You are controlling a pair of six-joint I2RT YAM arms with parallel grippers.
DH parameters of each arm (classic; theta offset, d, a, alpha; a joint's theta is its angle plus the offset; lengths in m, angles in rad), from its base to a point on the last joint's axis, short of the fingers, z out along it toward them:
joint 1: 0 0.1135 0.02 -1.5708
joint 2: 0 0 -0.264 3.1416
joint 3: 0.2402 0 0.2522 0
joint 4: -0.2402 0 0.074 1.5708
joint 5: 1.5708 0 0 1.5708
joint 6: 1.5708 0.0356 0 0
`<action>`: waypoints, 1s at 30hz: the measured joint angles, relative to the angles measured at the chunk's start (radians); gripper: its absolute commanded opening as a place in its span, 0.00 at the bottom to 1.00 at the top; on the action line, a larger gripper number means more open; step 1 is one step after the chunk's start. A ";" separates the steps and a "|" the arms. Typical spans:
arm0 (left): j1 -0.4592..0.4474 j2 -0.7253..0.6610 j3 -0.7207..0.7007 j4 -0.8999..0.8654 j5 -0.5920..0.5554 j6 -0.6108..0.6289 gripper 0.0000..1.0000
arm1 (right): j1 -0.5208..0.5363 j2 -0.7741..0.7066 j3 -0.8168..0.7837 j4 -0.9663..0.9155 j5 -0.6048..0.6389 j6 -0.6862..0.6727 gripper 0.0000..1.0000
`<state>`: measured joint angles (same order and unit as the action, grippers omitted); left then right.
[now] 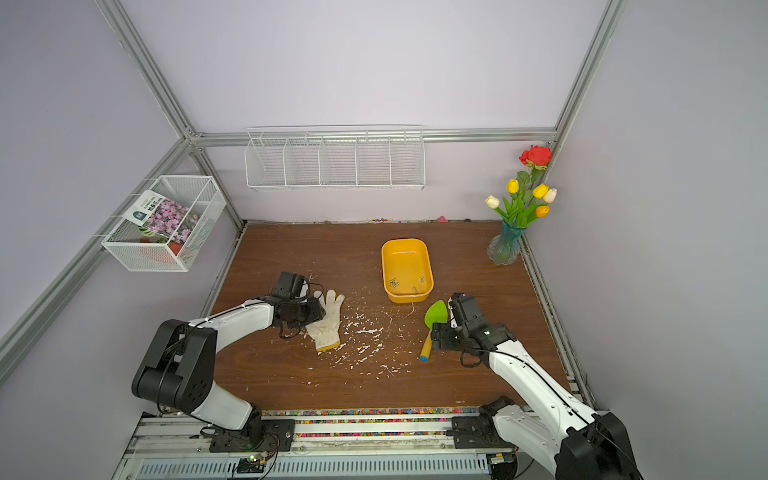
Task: Take out the screws from the storage box
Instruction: Pick up the distractor from the center of the board, then place the distractor at the center of the board.
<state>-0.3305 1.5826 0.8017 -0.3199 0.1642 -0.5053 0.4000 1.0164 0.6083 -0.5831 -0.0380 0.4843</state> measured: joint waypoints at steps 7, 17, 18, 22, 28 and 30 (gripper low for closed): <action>0.000 0.058 0.068 -0.040 -0.030 0.033 0.00 | 0.041 0.025 -0.002 0.000 0.000 0.036 0.87; 0.143 0.154 0.399 -0.111 -0.159 0.136 0.00 | 0.136 0.249 0.048 -0.005 0.039 0.089 0.85; 0.159 0.170 0.426 -0.119 -0.166 0.145 0.00 | 0.144 0.269 0.058 -0.005 0.046 0.092 0.85; 0.223 0.276 0.547 -0.140 -0.212 0.186 0.00 | 0.191 0.369 0.108 -0.012 0.092 0.103 0.81; 0.242 0.369 0.603 -0.171 -0.237 0.217 0.13 | 0.217 0.414 0.134 -0.025 0.140 0.124 0.57; 0.240 0.371 0.602 -0.183 -0.235 0.224 0.28 | 0.217 0.413 0.134 -0.035 0.151 0.130 0.48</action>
<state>-0.0902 1.9533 1.4040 -0.5034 -0.0704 -0.2813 0.6170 1.4296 0.7418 -0.6186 0.1135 0.6147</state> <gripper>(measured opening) 0.144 0.546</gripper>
